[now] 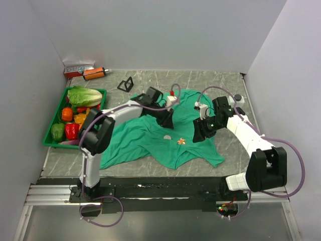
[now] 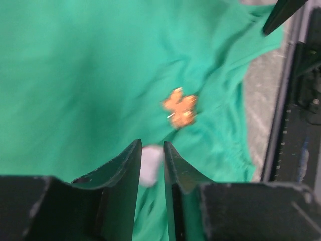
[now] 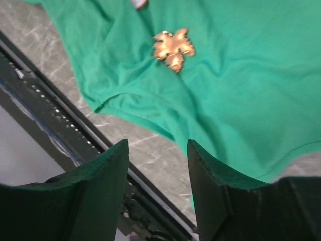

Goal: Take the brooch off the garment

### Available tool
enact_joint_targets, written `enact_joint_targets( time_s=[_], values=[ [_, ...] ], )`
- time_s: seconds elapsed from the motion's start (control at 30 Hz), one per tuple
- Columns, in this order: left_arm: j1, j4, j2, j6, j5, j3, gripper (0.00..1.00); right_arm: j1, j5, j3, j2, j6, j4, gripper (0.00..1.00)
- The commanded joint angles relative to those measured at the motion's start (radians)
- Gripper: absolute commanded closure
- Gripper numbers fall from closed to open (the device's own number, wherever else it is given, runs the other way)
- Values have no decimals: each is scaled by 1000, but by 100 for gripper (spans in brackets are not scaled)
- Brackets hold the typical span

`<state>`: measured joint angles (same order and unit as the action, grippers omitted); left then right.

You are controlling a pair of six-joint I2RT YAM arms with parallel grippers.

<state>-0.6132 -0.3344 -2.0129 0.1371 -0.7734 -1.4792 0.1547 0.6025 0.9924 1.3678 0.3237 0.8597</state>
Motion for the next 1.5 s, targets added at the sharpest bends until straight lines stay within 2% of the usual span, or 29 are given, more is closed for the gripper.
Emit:
enact_joint_targets(
  time_s=[0.0,0.13,0.43,0.7,0.73,0.87,1.13,1.47],
  values=[
    [-72,43,-58,-57,-90,-35,73,3,51,-24,-49,-46,-82,43],
    [-118,28,-121,-54,-76,-44,75,3,39,-41,-35,-52,-114,43],
    [-141,58,-214,-100,-26,-105,67,-1,33,-41,-27,-80,-117,43],
    [-140,86,-242,-129,-23,-131,66,-4,26,-41,-27,-81,-117,43],
    [-141,89,-244,-167,-20,-128,65,-3,26,-41,-27,-81,-116,43],
    [-141,92,-242,-179,39,-119,64,-6,26,-40,-27,-80,-116,43],
    [-125,190,-141,-230,-57,-64,75,-9,26,-41,-26,-83,-120,43],
    [-140,204,-205,-255,60,-85,65,-12,25,-41,-16,-83,-123,42]
  ],
)
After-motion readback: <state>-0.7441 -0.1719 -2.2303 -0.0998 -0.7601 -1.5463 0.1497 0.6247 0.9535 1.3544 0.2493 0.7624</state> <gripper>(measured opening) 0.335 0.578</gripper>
